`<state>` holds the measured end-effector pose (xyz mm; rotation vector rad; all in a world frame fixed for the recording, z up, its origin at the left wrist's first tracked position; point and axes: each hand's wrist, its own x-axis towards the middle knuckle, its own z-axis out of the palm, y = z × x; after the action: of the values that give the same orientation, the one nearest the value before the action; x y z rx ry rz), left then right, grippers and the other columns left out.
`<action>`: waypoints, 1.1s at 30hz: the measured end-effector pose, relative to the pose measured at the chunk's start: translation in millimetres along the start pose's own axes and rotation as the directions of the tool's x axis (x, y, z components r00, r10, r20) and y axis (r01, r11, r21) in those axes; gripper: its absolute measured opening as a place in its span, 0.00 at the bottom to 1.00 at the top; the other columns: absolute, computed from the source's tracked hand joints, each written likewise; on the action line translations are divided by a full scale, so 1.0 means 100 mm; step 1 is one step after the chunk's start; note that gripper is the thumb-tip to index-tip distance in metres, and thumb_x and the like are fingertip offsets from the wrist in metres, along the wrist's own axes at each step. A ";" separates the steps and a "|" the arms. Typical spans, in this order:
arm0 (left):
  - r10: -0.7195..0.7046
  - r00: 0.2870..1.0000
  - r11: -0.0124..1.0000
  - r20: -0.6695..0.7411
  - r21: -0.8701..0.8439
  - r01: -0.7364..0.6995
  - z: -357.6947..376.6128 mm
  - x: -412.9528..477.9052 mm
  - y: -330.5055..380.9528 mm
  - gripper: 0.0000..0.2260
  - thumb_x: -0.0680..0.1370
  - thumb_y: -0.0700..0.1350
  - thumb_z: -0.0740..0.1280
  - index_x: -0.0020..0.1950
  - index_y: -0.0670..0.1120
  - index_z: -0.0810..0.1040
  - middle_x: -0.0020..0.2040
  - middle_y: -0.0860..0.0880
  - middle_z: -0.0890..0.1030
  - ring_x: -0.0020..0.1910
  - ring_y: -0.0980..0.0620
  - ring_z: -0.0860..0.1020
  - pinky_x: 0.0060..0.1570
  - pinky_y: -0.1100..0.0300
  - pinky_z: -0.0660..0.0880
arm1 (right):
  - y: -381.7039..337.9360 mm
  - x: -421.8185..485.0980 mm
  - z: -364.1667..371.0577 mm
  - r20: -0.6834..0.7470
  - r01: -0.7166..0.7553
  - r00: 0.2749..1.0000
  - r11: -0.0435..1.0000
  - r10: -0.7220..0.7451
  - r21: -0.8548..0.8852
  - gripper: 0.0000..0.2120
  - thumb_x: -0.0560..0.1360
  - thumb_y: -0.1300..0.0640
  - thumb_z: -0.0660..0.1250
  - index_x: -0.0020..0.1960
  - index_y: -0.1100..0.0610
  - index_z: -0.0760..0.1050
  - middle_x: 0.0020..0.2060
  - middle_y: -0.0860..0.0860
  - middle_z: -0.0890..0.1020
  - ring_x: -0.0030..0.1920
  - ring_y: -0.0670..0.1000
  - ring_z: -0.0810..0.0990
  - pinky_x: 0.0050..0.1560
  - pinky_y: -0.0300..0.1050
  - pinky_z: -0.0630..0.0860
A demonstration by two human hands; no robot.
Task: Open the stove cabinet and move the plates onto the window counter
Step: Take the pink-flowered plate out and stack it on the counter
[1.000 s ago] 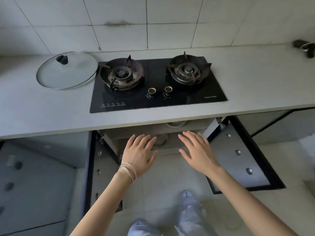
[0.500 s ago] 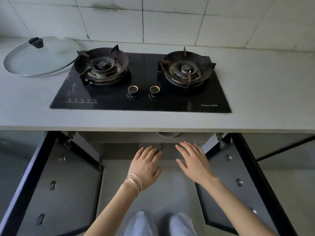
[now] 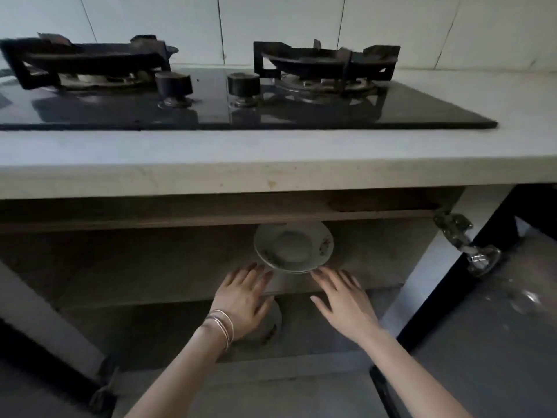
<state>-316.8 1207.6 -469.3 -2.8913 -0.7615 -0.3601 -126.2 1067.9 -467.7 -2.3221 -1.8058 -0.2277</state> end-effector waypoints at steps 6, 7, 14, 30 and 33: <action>0.005 0.985 0.997 -0.175 0.071 0.008 0.63 0.33 -0.33 0.23 0.77 0.58 0.49 0.57 0.50 0.78 0.54 0.50 0.81 0.50 0.49 0.80 0.49 0.53 0.77 | 0.35 0.34 0.51 -0.149 0.045 0.987 0.991 -0.063 -0.124 0.22 0.74 0.44 0.54 0.59 0.54 0.76 0.56 0.52 0.80 0.56 0.54 0.79 0.59 0.53 0.74; 0.003 0.982 0.997 -0.187 0.072 0.011 0.67 0.39 -0.38 0.25 0.79 0.58 0.45 0.57 0.49 0.79 0.54 0.50 0.81 0.50 0.49 0.80 0.49 0.53 0.77 | 0.41 0.37 0.55 -0.171 0.043 0.983 0.990 -0.066 -0.136 0.23 0.76 0.43 0.52 0.59 0.54 0.76 0.57 0.52 0.80 0.58 0.54 0.78 0.61 0.54 0.72; 0.002 0.988 1.000 -0.153 -0.019 -0.005 0.79 0.72 -0.41 0.30 0.79 0.60 0.42 0.56 0.47 0.79 0.57 0.48 0.80 0.55 0.47 0.79 0.53 0.51 0.74 | 0.61 0.70 0.63 -0.164 0.011 0.986 0.994 -0.029 -0.110 0.29 0.79 0.42 0.42 0.60 0.53 0.77 0.60 0.53 0.78 0.62 0.55 0.75 0.62 0.54 0.70; -0.276 0.947 0.800 0.164 -0.507 0.321 0.83 1.12 -0.55 0.31 0.76 0.54 0.61 0.75 0.47 0.53 0.73 0.43 0.62 0.67 0.44 0.67 0.61 0.61 0.64 | 0.74 1.13 0.55 0.159 -0.169 0.982 0.863 0.105 0.476 0.34 0.77 0.53 0.63 0.76 0.51 0.48 0.76 0.50 0.53 0.73 0.51 0.57 0.69 0.44 0.59; -0.305 0.943 0.745 0.130 -0.585 0.322 0.83 1.06 -0.48 0.30 0.75 0.52 0.62 0.74 0.47 0.55 0.73 0.44 0.62 0.67 0.44 0.67 0.59 0.63 0.64 | 0.73 1.09 0.52 0.158 -0.183 0.980 0.839 0.117 0.512 0.35 0.76 0.53 0.65 0.76 0.52 0.49 0.75 0.50 0.56 0.72 0.52 0.61 0.68 0.44 0.62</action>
<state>-235.3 1314.1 -519.0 -3.3349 -1.3715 -0.7225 -28.9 1165.2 -496.7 -2.0872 -1.4745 0.3956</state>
